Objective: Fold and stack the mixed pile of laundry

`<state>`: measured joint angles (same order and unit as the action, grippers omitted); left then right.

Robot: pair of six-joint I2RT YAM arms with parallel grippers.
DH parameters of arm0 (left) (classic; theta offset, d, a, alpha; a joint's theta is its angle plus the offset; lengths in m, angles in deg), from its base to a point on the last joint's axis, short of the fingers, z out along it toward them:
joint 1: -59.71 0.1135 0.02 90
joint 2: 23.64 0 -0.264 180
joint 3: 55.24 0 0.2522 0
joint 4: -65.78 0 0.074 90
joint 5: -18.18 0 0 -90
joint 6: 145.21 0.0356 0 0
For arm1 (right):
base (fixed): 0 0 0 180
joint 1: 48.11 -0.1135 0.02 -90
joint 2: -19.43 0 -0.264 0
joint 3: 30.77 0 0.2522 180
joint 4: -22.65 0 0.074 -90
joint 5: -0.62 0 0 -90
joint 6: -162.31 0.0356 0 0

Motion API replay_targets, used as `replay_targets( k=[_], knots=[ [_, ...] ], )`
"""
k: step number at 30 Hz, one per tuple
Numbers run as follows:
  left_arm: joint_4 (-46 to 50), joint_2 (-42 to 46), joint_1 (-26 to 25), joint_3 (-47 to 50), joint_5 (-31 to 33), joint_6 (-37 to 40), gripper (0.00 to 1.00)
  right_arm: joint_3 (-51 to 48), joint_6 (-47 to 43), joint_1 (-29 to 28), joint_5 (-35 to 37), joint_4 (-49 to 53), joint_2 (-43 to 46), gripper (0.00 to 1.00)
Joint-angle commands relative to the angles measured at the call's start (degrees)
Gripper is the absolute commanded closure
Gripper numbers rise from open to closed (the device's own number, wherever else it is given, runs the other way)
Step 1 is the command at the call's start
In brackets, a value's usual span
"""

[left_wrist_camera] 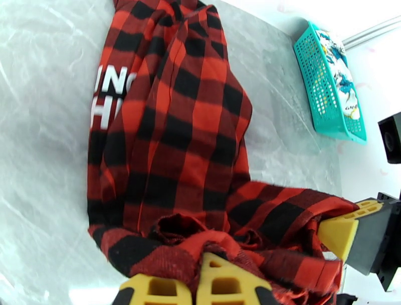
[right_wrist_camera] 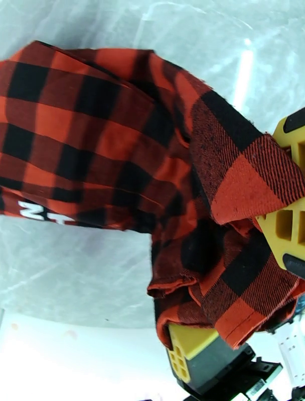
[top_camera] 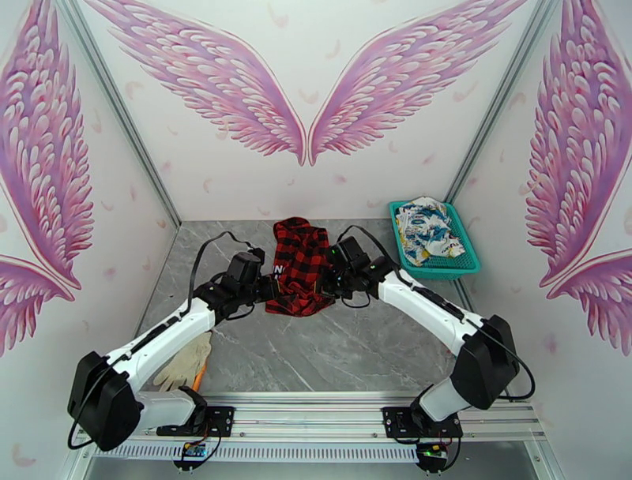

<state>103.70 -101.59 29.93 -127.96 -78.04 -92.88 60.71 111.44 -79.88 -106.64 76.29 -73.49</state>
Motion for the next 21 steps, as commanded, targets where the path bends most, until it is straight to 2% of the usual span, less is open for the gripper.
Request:
replay_targets(
  k=[1,9,16,19,21],
  knots=[
    [-4.80,-4.12,2.83,-4.22,-1.99,2.50,1.00,4.56,-1.86,2.68,-0.85,-1.18,-5.42,1.00],
    [-7.40,-17.41,7.18,-13.81,-5.30,4.36,1.00,11.59,-1.46,7.45,-3.72,-3.03,-15.26,0.99],
    [-8.31,-25.43,10.46,-18.65,-6.82,4.37,1.00,19.27,-0.79,10.00,-6.66,-3.38,-23.43,0.97],
    [-8.93,-28.64,11.04,-20.55,-7.79,4.17,1.00,22.23,0.21,11.09,-8.56,-4.19,-26.76,0.93],
    [-8.99,-31.27,11.15,-22.31,-8.27,3.88,1.00,24.30,0.58,11.67,-9.15,-4.11,-28.79,0.87]
  ],
)
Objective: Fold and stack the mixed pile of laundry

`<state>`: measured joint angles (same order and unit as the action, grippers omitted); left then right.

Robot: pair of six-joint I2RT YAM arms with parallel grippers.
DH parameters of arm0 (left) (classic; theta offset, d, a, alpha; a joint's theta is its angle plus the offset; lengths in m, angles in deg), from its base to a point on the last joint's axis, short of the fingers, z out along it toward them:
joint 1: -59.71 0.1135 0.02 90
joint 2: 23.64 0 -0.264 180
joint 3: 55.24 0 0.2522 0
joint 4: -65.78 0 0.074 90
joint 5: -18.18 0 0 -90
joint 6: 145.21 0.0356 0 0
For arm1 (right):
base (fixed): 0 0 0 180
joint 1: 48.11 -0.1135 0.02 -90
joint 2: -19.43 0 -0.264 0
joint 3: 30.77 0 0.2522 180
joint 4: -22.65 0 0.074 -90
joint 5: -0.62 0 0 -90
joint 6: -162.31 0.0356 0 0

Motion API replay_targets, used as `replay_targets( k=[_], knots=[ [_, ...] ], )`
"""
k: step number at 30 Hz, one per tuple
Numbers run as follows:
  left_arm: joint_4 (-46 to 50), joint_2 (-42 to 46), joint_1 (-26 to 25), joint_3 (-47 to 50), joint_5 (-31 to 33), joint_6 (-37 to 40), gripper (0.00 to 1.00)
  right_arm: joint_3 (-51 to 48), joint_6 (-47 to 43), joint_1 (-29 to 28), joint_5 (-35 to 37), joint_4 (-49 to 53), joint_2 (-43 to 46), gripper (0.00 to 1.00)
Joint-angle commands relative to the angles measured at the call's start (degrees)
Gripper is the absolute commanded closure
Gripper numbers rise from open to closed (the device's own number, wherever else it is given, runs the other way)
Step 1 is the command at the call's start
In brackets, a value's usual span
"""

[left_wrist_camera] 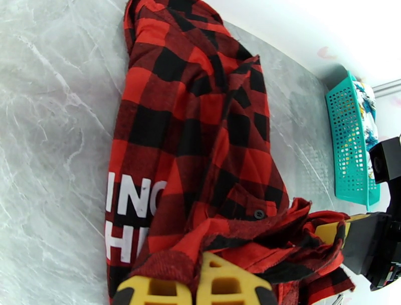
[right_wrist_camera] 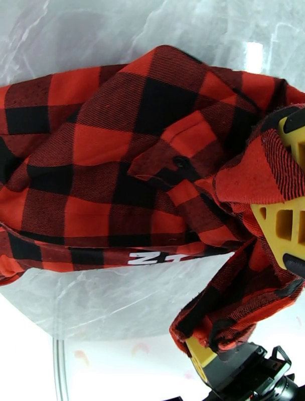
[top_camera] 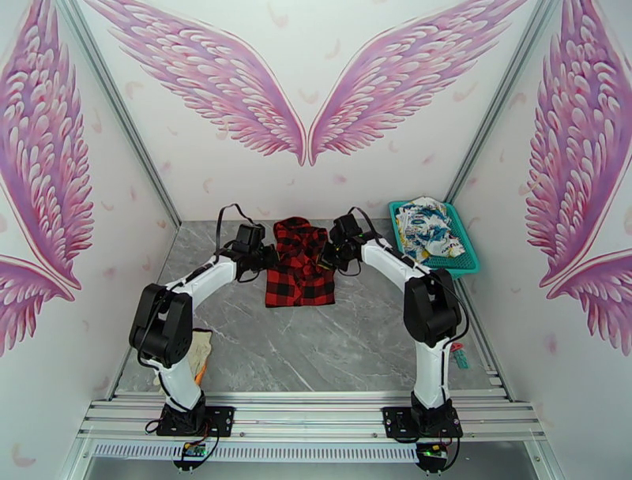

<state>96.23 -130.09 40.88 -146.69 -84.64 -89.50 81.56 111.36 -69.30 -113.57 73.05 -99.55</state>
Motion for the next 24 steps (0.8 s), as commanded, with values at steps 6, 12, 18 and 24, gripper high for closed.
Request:
replay_targets(
  k=[6,12,18,24],
  knots=[
    [-3.17,-8.39,1.62,-5.96,-1.06,-1.01,1.00,8.28,0.89,2.89,-3.98,-1.57,-8.16,0.69],
    [-5.18,-12.32,2.90,-8.45,-2.38,-1.27,0.76,11.50,1.20,4.34,-5.88,-3.04,-12.13,0.56],
    [-4.18,-11.30,4.74,-10.63,-1.51,-0.46,0.51,11.85,-0.42,6.35,-5.57,-3.16,-9.27,0.43],
    [1.14,-4.86,5.05,-11.12,1.42,4.88,0.48,8.24,-3.51,7.72,-3.06,-3.97,-0.62,0.30]
  ],
)
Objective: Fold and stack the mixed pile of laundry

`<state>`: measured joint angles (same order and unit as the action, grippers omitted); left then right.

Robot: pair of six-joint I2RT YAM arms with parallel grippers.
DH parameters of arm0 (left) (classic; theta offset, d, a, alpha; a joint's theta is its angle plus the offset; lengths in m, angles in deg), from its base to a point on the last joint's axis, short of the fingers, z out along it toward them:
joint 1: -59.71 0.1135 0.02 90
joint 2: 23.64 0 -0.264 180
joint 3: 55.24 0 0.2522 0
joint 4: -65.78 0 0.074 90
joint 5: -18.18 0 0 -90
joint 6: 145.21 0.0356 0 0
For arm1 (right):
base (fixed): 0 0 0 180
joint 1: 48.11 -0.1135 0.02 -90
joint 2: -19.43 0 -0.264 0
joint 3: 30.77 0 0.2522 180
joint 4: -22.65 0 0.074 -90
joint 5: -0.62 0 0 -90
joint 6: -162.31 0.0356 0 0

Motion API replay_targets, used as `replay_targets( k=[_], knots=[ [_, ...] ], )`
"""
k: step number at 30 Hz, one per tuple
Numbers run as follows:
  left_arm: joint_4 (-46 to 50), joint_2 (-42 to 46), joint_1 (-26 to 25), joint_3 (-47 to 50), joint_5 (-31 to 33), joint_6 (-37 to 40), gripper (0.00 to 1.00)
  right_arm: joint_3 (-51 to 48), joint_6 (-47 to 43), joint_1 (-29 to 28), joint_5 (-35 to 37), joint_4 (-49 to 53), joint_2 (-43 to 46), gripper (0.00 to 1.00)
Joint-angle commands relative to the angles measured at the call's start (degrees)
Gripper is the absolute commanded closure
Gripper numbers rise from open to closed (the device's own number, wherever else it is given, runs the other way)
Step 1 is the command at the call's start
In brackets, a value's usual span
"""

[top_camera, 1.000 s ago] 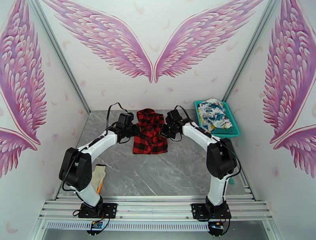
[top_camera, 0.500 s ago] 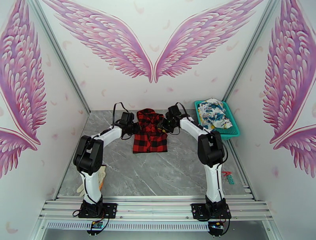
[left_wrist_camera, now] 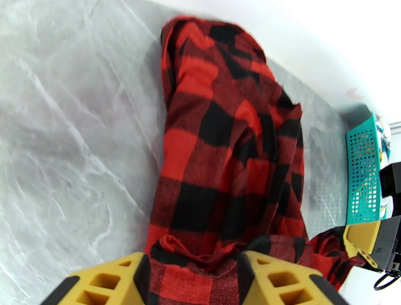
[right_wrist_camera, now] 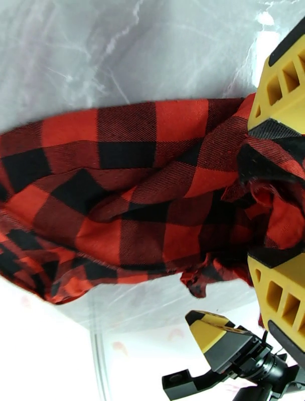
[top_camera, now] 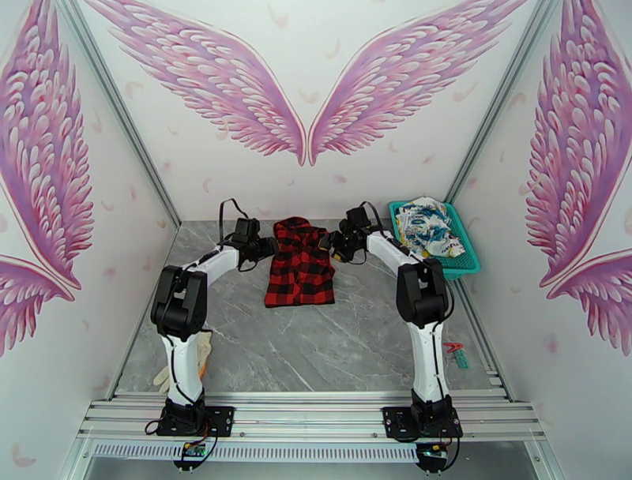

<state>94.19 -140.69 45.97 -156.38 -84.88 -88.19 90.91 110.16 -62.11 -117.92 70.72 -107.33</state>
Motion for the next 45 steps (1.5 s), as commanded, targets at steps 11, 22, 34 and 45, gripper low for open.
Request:
replay_targets(
  k=[11,22,34,45],
  knots=[
    [6.35,17.92,-9.47,12.48,-3.43,10.68,0.56,-21.82,-6.69,-5.59,-1.32,-6.68,16.81,0.52],
    [-1.01,3.36,-11.07,7.68,-5.07,8.91,0.59,-5.03,-8.37,-7.22,2.49,-4.07,-2.71,0.57],
    [-2.06,-1.80,-9.47,9.85,-4.12,9.36,0.60,3.41,-9.73,-6.98,7.30,4.54,-11.71,0.41],
    [3.32,17.72,-8.68,13.00,-0.78,11.10,0.45,-12.39,-10.37,-6.45,8.86,-2.17,16.65,0.24]
  ],
)
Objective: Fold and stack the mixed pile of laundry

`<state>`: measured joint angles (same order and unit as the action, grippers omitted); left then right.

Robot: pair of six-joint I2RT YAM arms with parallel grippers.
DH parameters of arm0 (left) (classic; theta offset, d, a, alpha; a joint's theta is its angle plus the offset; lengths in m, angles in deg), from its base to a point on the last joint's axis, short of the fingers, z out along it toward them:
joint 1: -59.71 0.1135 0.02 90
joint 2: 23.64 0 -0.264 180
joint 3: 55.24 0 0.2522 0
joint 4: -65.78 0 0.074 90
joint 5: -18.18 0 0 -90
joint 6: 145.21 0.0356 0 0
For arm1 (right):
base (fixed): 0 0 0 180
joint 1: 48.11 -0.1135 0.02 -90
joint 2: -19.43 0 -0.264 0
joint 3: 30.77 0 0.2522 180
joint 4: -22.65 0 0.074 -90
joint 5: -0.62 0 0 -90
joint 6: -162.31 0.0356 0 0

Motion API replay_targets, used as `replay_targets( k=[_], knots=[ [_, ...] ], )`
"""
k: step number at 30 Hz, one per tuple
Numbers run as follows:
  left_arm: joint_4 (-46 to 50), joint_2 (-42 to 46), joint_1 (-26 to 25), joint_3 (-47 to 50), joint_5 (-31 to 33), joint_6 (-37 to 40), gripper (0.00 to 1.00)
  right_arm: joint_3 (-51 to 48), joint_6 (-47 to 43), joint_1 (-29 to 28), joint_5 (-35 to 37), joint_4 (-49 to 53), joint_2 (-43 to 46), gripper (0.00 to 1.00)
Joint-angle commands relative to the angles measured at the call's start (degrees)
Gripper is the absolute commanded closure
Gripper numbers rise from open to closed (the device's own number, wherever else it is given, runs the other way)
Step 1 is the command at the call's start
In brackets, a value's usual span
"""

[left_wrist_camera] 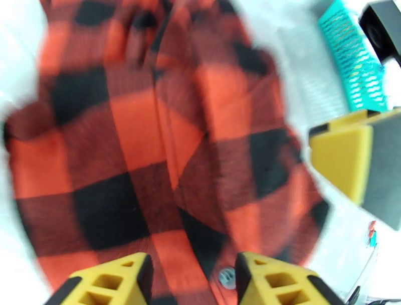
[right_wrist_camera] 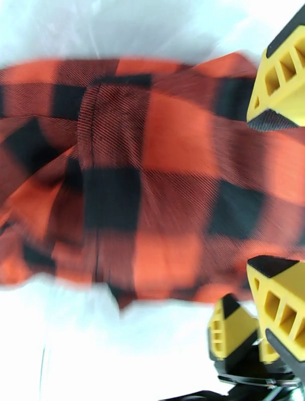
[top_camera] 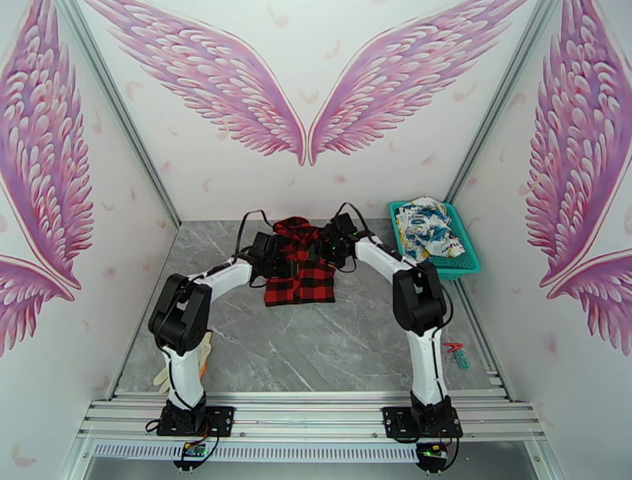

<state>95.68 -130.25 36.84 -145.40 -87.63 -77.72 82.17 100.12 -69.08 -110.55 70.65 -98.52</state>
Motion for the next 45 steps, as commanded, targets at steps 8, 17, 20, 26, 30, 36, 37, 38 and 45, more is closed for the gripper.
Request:
replay_targets(
  k=[8,17,20,26,30,36,37,38,45],
  knots=[
    [3.00,21.60,2.51,21.22,4.87,-1.42,0.40,-27.62,0.63,1.41,-0.80,-6.24,21.48,0.23],
    [-15.90,23.60,5.90,39.48,-6.84,-11.29,0.28,-45.59,10.23,2.57,-12.24,-25.59,19.93,0.29],
    [-22.79,18.96,6.00,40.00,-8.60,-14.16,0.29,-45.16,11.98,2.56,-13.21,-29.71,16.74,0.33],
    [-26.87,12.85,5.83,37.81,-7.83,-15.53,0.39,-42.62,12.32,2.45,-11.93,-33.11,11.30,0.40],
    [-27.29,10.80,5.21,36.24,-7.15,-15.21,0.39,-42.42,12.88,2.41,-11.71,-34.44,9.77,0.43],
    [-29.22,8.30,4.90,34.91,-7.00,-15.96,0.51,-41.24,13.32,2.33,-11.57,-35.11,8.36,0.52],
    [-29.24,8.25,4.81,34.60,-6.95,-15.95,0.55,-41.02,13.36,2.19,-11.55,-35.05,8.35,0.54],
    [-29.15,8.33,4.70,34.31,-6.96,-15.91,0.59,-40.93,13.38,2.11,-11.57,-35.06,8.44,0.57],
    [-30.38,10.83,4.09,34.45,-6.28,-15.75,1.00,-41.74,13.32,1.99,-10.56,-33.32,10.40,0.79]
  ],
)
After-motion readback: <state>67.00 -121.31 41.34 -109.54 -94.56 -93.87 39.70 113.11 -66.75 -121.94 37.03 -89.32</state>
